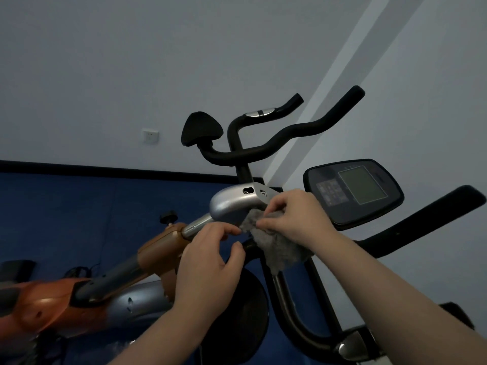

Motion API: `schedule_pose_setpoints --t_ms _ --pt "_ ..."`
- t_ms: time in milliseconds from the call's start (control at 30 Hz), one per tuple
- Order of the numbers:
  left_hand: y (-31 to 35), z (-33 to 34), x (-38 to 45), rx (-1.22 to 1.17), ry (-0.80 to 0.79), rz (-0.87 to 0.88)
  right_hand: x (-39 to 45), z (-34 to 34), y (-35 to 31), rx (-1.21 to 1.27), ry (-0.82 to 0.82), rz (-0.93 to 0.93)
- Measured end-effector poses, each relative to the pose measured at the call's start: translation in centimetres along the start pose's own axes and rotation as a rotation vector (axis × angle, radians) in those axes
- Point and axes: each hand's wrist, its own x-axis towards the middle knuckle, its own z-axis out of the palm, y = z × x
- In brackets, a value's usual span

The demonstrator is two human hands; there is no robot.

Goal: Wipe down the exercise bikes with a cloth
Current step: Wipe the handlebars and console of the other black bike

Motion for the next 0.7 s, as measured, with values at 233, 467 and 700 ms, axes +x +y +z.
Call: schedule_pose_setpoints --t_ms 233,467,700 --pt "-0.1 -0.1 -0.2 -0.019 -0.012 0.011 -0.2 0.0 -0.1 -0.029 -0.022 -0.002" --pt "-0.3 0.0 0.0 0.002 -0.001 0.023 1.2 1.2 -1.1 -0.045 0.070 0.069" --pt "-0.4 -0.1 -0.1 -0.003 -0.027 0.028 0.1 -0.2 -0.6 -0.034 -0.097 0.070"
